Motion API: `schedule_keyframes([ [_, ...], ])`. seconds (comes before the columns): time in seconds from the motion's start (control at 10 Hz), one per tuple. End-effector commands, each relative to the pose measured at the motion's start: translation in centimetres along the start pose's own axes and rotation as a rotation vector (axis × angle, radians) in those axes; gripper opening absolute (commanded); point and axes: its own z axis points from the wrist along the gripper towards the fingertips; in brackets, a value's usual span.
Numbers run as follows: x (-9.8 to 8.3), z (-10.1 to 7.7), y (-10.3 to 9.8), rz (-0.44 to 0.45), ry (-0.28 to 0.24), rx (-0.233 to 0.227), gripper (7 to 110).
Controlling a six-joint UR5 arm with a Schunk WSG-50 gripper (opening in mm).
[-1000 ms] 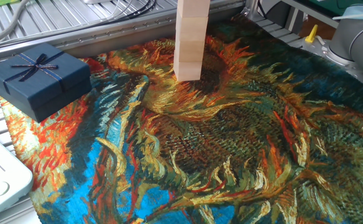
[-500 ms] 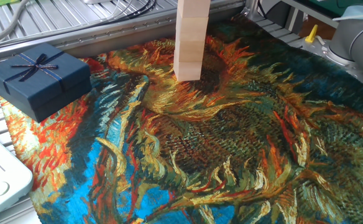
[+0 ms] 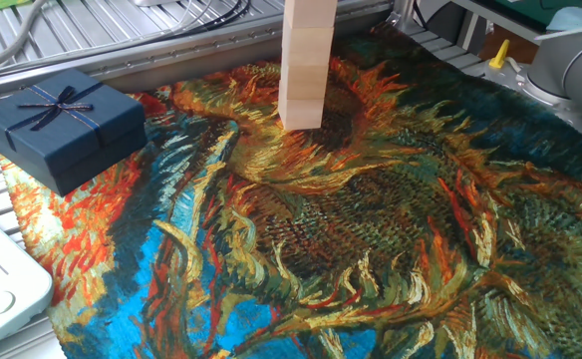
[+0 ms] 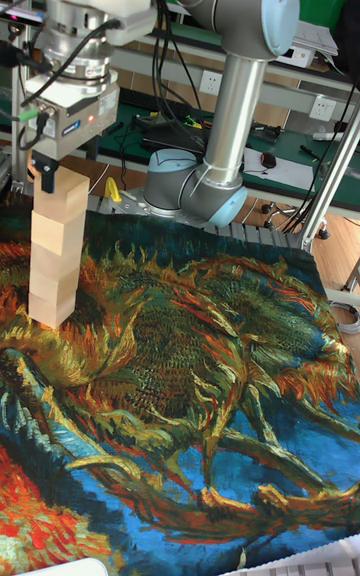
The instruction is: Stack the blocks in a vertical line of five
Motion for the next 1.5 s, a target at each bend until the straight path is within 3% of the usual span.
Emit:
schedule_keyframes([
  [0.0,-1.7,-1.4,0.1,0.057,-0.008,-0.001,110],
  [0.1,-2.6,-1.7,-0.2,0.087,-0.031,0.010,110],
  [0.2,-2.6,-2.1,-0.2,0.109,-0.018,0.011,110],
  [0.3,-3.1,-2.6,-0.2,0.115,-0.014,0.006,88],
  [0.4,-3.6,-3.3,-0.2,0.143,0.004,0.007,88],
  [0.6,-4.5,-3.1,1.4,0.260,0.031,-0.031,88],
  [0.9,-5.1,-2.8,2.2,0.379,0.051,-0.019,88],
  [1.0,-4.9,-2.5,2.3,0.384,0.052,-0.023,44],
  [1.4,-6.8,-0.8,2.6,0.409,-0.049,-0.065,44],
])
